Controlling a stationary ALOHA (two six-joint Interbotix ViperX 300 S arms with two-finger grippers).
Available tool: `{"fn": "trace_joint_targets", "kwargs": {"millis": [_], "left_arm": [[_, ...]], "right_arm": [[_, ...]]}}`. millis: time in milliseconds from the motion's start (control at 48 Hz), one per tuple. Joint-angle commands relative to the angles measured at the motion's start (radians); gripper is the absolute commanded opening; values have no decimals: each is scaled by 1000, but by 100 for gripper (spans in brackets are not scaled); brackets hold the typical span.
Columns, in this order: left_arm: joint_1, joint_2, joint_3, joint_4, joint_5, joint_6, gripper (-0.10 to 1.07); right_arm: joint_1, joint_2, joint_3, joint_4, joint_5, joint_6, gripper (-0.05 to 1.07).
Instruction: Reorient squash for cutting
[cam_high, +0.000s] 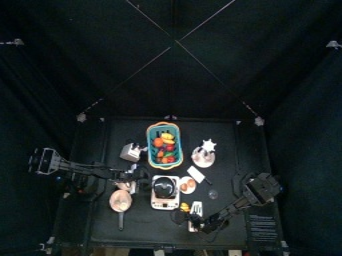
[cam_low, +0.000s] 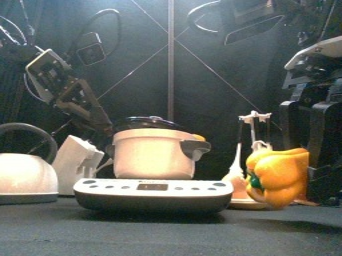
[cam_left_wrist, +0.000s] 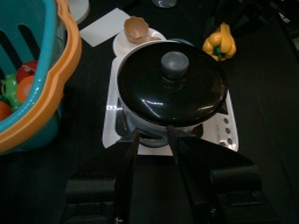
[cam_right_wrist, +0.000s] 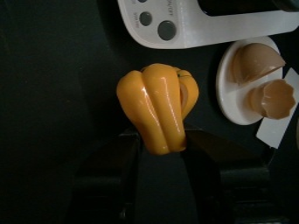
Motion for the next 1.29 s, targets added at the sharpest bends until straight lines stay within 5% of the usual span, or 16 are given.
{"fn": "trace_joint_targets", "kwargs": {"millis": [0, 167, 458, 1271], "left_arm": [[3, -6, -11, -2, -9, 2, 74], [2, -6, -11, -2, -9, 2, 74], [3, -6, -11, -2, -9, 2, 74], [3, -6, -12, -2, -9, 2, 74]], "right_arm": [[6, -11, -26, 8, 11, -9, 72], [8, -9, -28, 17, -28, -12, 78], [8, -11, -20, 51, -74, -12, 104], [18, -54, -98, 41, -117, -5, 104]]}}
